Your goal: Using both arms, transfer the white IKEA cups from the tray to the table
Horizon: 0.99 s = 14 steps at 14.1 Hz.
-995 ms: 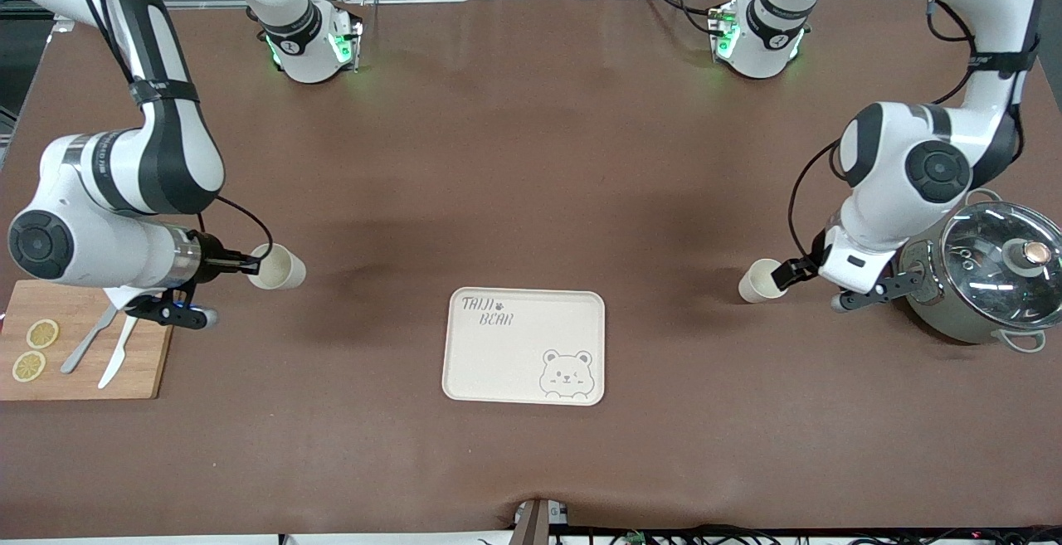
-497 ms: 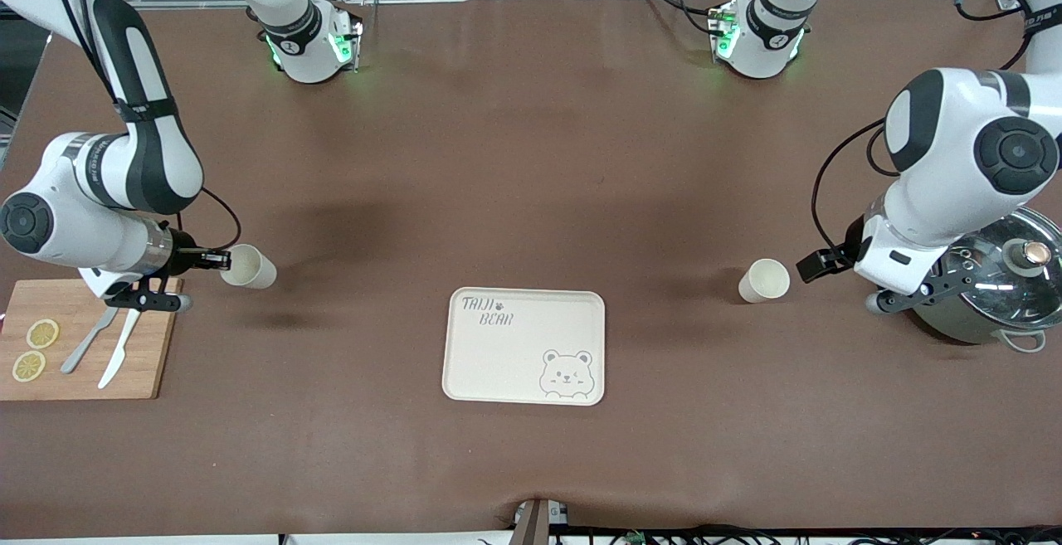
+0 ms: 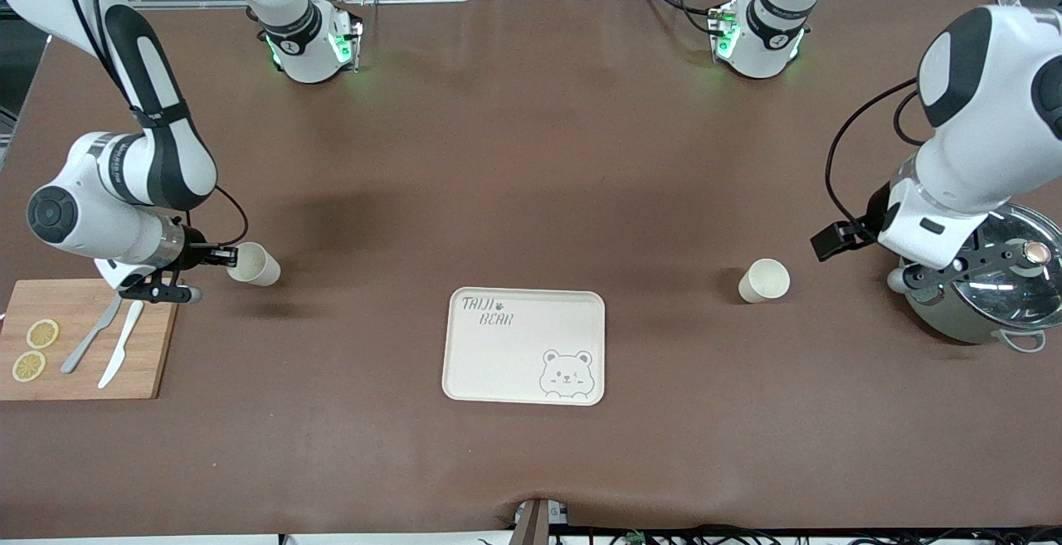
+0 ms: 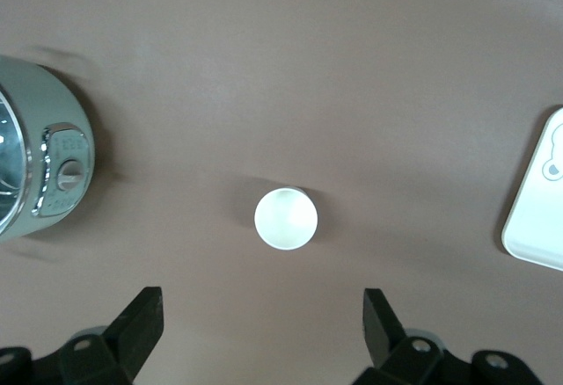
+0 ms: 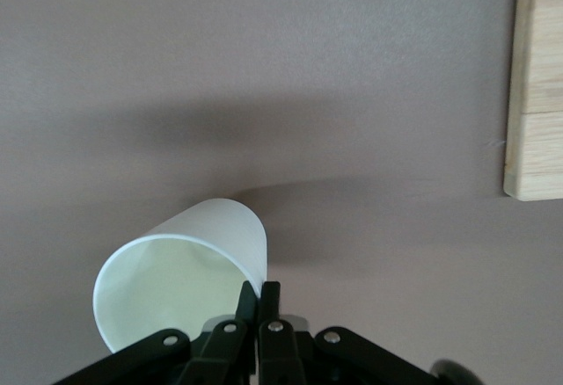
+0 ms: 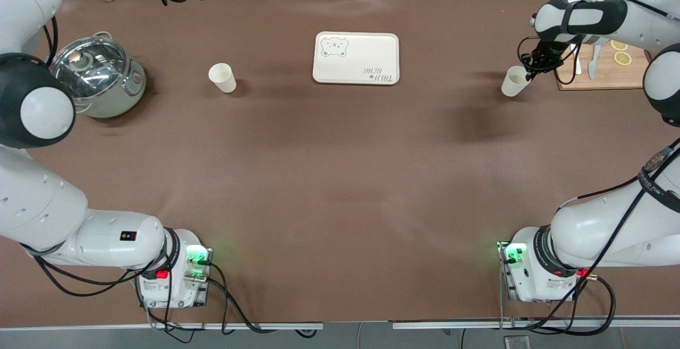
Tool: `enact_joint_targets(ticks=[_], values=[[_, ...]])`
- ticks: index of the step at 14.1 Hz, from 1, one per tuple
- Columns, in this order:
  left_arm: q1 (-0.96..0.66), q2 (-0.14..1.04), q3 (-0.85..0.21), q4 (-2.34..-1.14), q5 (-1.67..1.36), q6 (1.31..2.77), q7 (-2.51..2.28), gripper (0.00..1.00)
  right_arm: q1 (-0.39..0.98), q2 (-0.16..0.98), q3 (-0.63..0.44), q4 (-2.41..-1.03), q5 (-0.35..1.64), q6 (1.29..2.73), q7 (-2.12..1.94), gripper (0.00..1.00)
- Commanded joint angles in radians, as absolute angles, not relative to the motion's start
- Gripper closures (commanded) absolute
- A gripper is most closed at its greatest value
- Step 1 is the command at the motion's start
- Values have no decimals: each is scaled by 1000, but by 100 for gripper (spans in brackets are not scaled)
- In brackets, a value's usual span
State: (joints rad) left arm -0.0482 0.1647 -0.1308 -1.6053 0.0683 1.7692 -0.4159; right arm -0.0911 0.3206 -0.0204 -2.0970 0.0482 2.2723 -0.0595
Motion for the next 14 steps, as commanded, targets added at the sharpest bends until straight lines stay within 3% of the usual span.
enact_joint_targets(ticks=[1,4,5,6,7,10,14], values=[[-34,138,-140,-1576,81,1715,-370,0,-124,322,-6,-2126,34,2307,-64,100],[-31,147,-129,-1526,77,1704,-258,0,-127,334,-6,-2126,35,2324,-64,100],[-31,150,-129,-1526,75,1704,-256,0,-132,334,-6,-2122,35,2324,-63,81],[-31,152,-127,-1526,75,1700,-255,0,-138,334,-5,-2117,35,2321,-57,18],[-31,152,-129,-1526,75,1692,-256,0,-135,333,-5,-2108,37,2310,-51,0],[-35,152,-133,-1500,74,1681,-256,0,-133,325,-5,-2065,37,2243,-57,0],[-37,158,-133,-1447,77,1654,-267,0,-112,334,-3,-1852,29,1961,-57,0]])
